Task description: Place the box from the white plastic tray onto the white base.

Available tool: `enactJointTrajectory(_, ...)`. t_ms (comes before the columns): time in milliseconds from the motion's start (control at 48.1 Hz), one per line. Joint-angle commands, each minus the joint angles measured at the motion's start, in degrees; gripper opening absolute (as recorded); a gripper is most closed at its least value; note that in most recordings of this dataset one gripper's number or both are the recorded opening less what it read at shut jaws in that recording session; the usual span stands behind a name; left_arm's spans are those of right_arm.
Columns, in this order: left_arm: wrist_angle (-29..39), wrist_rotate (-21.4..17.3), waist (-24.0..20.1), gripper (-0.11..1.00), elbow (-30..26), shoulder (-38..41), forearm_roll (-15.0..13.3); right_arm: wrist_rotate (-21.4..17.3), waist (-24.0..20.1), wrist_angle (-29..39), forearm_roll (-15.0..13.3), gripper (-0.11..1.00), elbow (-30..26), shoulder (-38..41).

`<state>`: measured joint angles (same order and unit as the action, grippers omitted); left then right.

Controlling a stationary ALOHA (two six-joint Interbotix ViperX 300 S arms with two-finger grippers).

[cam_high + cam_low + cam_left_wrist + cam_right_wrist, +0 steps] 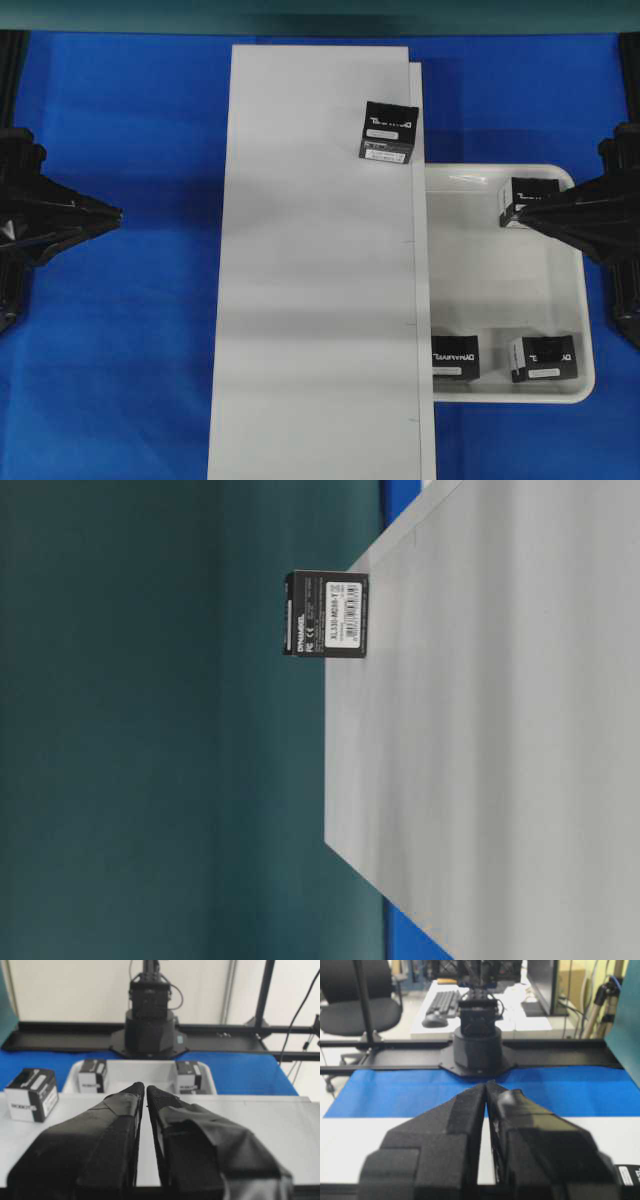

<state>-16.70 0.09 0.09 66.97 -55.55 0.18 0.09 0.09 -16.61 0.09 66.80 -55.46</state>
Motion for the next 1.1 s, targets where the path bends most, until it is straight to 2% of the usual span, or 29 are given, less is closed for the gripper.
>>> enactJointTrajectory(0,1.2,1.4,0.3,0.14,-1.2,1.0,0.8,-0.6,0.1,-0.1,0.4,0.14,-1.1,0.4)
enactJointTrajectory(42,2.2,1.8,0.3,0.13,-1.8,1.1,0.8,-0.9,0.1,1.2,1.6,0.13,-1.5,0.3)
enactJointTrajectory(125,3.7,1.9,0.3,0.01,-2.6,1.0,0.8,-2.0,0.2,6.4,4.0,0.05,-2.9,0.1)
enactJointTrajectory(249,6.0,2.0,0.3,-0.06,-3.3,0.7,0.8,-3.6,0.4,16.3,4.7,0.0,-5.5,-0.4)
enactJointTrajectory(436,10.8,2.1,0.3,-0.07,-5.0,0.6,0.8,-6.4,2.6,33.8,4.7,0.0,-11.6,-0.6)
enactJointTrajectory(644,14.0,2.2,0.3,-0.07,-5.9,0.6,0.8,-6.5,6.6,50.3,4.6,0.0,-18.7,-0.4)
enactJointTrajectory(790,14.6,2.2,0.3,-0.07,-6.4,0.5,0.8,-6.4,9.8,64.2,3.9,0.0,-22.8,0.3)
enactJointTrajectory(935,14.7,2.2,0.3,-0.07,-6.6,0.5,0.8,-6.2,11.9,72.9,2.4,0.0,-24.6,1.2)
enactJointTrajectory(1081,15.5,2.3,0.3,-0.07,-6.9,0.5,0.8,-5.8,12.0,78.7,1.8,0.0,-24.5,3.3)
